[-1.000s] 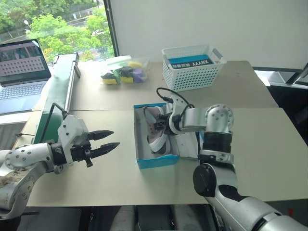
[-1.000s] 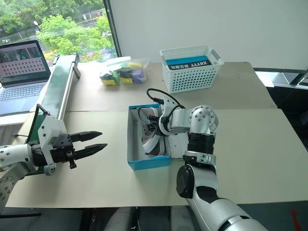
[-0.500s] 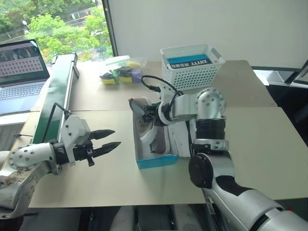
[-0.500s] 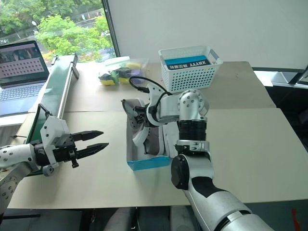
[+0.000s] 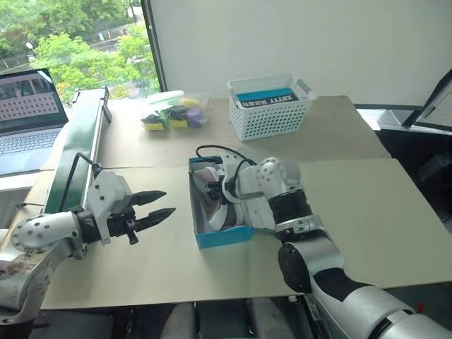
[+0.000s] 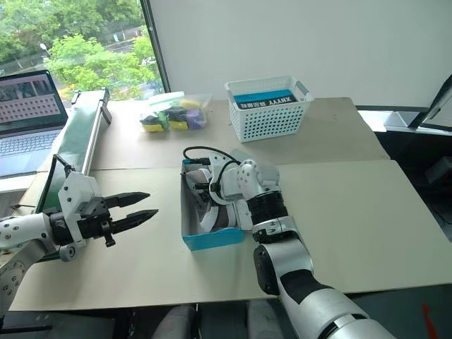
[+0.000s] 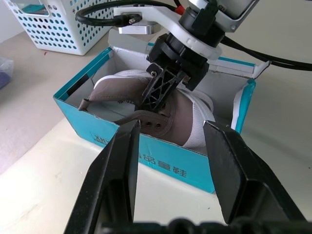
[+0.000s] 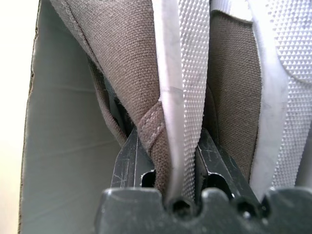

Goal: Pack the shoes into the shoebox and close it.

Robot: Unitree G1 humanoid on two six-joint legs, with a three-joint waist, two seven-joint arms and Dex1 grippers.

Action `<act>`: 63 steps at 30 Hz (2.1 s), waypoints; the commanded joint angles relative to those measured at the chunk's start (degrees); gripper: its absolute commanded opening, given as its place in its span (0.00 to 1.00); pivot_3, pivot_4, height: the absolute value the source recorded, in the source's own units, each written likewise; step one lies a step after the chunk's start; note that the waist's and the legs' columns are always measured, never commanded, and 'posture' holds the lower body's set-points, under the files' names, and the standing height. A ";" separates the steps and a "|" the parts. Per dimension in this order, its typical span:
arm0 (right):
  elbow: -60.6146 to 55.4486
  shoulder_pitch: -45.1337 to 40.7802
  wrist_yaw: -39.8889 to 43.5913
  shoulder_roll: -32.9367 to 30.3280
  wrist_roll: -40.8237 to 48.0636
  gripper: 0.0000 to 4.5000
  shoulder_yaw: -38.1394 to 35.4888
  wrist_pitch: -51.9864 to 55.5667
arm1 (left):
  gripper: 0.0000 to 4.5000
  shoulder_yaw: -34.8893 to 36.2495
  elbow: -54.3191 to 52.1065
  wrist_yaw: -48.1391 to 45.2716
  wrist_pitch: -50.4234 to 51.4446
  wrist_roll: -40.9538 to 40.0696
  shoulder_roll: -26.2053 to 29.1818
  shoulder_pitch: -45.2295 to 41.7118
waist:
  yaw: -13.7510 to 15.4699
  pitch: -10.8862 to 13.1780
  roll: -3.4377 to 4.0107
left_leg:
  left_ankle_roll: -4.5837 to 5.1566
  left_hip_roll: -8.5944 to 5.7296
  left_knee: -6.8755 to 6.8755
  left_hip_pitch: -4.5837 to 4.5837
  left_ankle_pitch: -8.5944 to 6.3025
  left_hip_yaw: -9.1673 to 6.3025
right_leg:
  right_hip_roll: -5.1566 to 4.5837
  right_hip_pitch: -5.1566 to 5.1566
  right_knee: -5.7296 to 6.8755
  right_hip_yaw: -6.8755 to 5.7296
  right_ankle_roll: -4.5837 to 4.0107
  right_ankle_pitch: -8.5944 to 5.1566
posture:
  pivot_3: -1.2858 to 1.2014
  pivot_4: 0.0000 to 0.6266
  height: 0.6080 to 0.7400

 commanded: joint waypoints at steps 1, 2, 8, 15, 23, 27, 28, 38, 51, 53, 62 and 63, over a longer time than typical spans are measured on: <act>5.47 4.59 3.14 7.78 -1.77 0.09 1.44 -4.12 | 0.49 1.46 -1.61 0.23 -1.28 0.26 0.10 -0.01 | -0.21 -0.11 -0.16 | -0.01 0.13 0.00 0.15 -0.01 0.00 | 0.09 0.11 -0.01 0.00 -0.20 -0.11 | 0.52 0.24 0.95; 5.68 4.19 3.54 7.46 -1.96 0.09 1.58 -4.44 | 0.49 1.44 -1.59 0.27 -1.34 0.33 0.09 0.04 | -0.28 -0.13 -0.17 | -0.03 0.24 0.00 0.22 -0.02 0.01 | 0.14 0.15 -0.02 0.02 -0.24 -0.12 | 0.52 0.24 0.95; -0.65 1.73 5.01 6.74 0.83 0.58 -1.95 -0.92 | 0.50 1.44 -1.32 0.12 -2.05 0.84 0.07 0.63 | -0.44 -0.14 -0.16 | -0.10 0.52 -0.08 0.18 -0.06 0.18 | 0.33 -0.02 -0.02 0.17 -0.42 0.03 | 0.52 0.24 0.95; -10.68 -0.09 6.89 4.40 5.07 0.99 -4.77 7.91 | 0.50 0.57 0.14 -0.26 -2.53 1.40 0.16 -0.69 | 0.69 -0.02 -0.02 | -0.13 0.61 -0.05 -1.51 -0.07 0.25 | 0.64 -1.84 0.24 0.27 -0.75 0.62 | 0.52 0.24 0.95; -20.87 0.09 12.05 -2.42 5.36 0.99 -3.40 9.94 | 0.50 -0.32 1.71 -1.35 -2.91 2.32 0.03 -1.97 | 1.02 0.05 0.03 | -0.11 0.64 -0.01 -1.83 -0.10 0.26 | 0.67 -2.18 0.39 0.26 -0.78 0.62 | 0.52 0.24 0.95; -25.53 -2.23 19.79 -8.11 8.84 0.99 -5.35 8.83 | 0.50 -0.74 2.42 -1.81 -3.13 2.59 -0.11 -2.49 | 1.17 0.10 0.08 | -0.11 0.64 0.03 -1.83 -0.10 0.26 | 0.70 -2.17 0.41 0.25 -0.78 0.62 | 0.52 0.24 0.95; -26.41 -2.00 21.80 -9.85 9.05 0.99 -4.37 8.75 | 0.50 -0.82 2.50 -1.82 -3.16 2.63 -0.17 -2.57 | 1.21 0.10 0.08 | -0.11 0.63 0.04 -1.82 -0.10 0.26 | 0.70 -2.15 0.41 0.25 -0.77 0.62 | 0.52 0.24 0.95; -34.48 5.88 43.42 -22.76 16.76 0.74 -2.52 7.36 | 0.50 -1.47 2.61 -1.51 -3.81 3.05 -0.98 -2.71 | 1.20 0.12 0.09 | -0.06 0.67 0.05 -1.80 -0.13 0.29 | 0.71 -2.09 0.33 0.27 -0.77 0.62 | 0.52 0.24 0.95; -55.94 33.40 73.10 -52.46 15.41 0.01 15.75 -7.22 | 0.50 -2.97 3.26 -0.60 -3.20 3.60 -1.88 -4.96 | 2.47 0.17 0.11 | 0.17 0.78 0.18 -1.53 -0.27 0.51 | 0.81 -1.77 0.09 0.39 -0.34 0.37 | 0.52 0.24 0.95; -55.20 35.35 70.64 -52.34 10.56 0.01 19.33 -10.98 | 0.50 -3.26 3.55 -0.71 -3.10 3.67 -1.94 -5.47 | 2.49 0.17 0.09 | 0.16 0.79 0.20 -1.47 -0.28 0.58 | 0.82 -1.74 0.08 0.43 -0.32 0.36 | 0.52 0.24 0.95; -48.18 45.92 47.13 -42.33 -2.90 0.01 14.74 -17.09 | 0.50 -3.93 5.30 -1.27 -3.33 4.07 -1.93 -7.35 | 2.96 0.16 0.07 | 0.15 0.75 0.25 -1.59 -0.27 0.67 | 0.77 -1.82 0.09 0.55 -0.38 0.45 | 0.52 0.24 0.95; -48.03 47.80 44.61 -41.11 -3.66 0.01 13.20 -17.49 | 0.50 -3.99 5.34 -1.26 -3.29 3.99 -2.03 -7.51 | 3.15 0.16 0.06 | 0.15 0.74 0.24 -1.59 -0.28 0.67 | 0.76 -1.81 0.10 0.56 -0.42 0.47 | 0.52 0.24 0.95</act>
